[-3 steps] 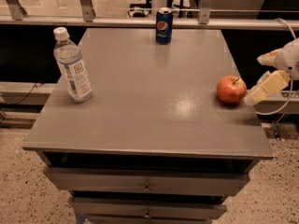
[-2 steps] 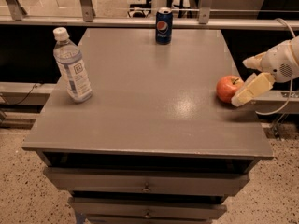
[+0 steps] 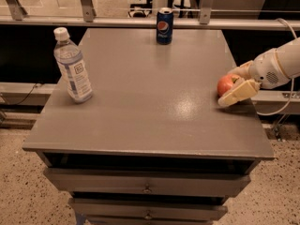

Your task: Move apple near pepsi can

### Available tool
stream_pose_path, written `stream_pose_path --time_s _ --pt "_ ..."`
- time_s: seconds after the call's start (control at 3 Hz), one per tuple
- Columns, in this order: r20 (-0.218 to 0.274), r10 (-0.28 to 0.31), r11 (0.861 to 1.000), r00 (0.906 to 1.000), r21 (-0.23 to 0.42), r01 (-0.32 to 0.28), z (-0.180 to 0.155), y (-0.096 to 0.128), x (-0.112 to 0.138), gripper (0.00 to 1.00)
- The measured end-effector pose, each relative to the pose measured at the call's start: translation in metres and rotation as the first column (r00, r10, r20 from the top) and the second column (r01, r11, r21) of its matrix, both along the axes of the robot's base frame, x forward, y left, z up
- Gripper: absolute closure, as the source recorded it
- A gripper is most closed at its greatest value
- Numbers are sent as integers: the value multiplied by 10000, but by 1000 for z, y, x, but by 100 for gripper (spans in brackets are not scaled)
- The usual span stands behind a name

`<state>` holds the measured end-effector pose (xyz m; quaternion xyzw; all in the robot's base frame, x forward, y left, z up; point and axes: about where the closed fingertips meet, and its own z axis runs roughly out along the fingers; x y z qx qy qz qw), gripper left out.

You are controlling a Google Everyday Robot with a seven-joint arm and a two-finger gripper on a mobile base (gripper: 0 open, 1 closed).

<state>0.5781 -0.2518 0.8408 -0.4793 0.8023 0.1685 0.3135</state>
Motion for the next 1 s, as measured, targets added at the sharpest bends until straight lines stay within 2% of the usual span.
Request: stream_pose_path --time_s 0.33,0.67,1.0 --pt "217 -37 10000 9998 69 35 13 1 2 49" --pt "645 24 9993 9979 363 -47 49 1 5 80" --pt "1435 -3 9990 9897 439 -60 96 -4 18 100"
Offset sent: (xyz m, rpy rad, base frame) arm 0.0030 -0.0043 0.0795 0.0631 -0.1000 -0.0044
